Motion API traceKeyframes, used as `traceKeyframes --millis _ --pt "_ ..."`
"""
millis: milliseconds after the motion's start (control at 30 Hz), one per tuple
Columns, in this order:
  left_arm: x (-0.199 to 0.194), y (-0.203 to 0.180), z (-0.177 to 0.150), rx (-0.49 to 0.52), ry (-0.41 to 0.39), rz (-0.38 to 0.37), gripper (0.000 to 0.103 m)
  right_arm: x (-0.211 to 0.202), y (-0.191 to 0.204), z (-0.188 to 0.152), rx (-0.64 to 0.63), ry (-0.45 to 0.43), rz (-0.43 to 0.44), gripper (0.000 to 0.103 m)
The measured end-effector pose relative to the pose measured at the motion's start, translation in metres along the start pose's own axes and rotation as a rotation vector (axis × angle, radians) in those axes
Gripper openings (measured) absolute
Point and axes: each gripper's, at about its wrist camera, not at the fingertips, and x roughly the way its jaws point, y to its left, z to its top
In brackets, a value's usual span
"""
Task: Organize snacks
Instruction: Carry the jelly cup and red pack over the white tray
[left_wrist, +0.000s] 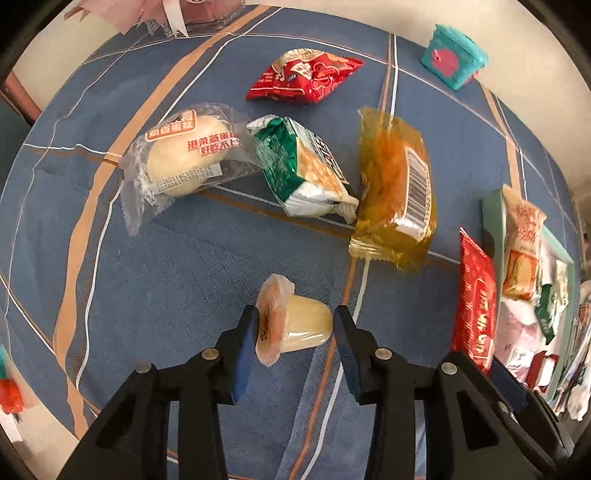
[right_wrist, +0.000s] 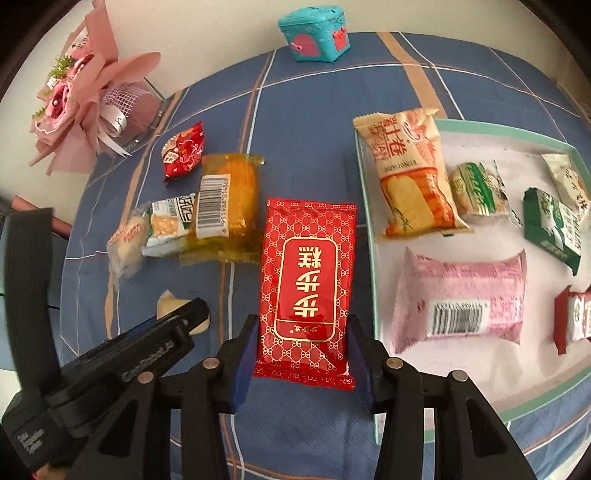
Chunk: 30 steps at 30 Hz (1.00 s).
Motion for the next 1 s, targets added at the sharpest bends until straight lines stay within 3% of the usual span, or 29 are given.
traceKeyframes --millis 200,667,1000 --pt "0.004 -0.007 -0.006 0.022 -0.005 0.02 0.042 -0.003 -0.003 -0.009 0.016 0.004 0.011 0.048" --pt "-0.032 0.001 -0.021 -0.034 -0.094 -0.051 0.042 -0.021 -0.006 -0.006 0.027 -0.029 0.053 0.048" --pt "-0.071 -0.024 -0.027 0.016 -0.18 -0.104 0.042 -0.05 -0.048 0.003 0.12 -0.109 0.041 0.048"
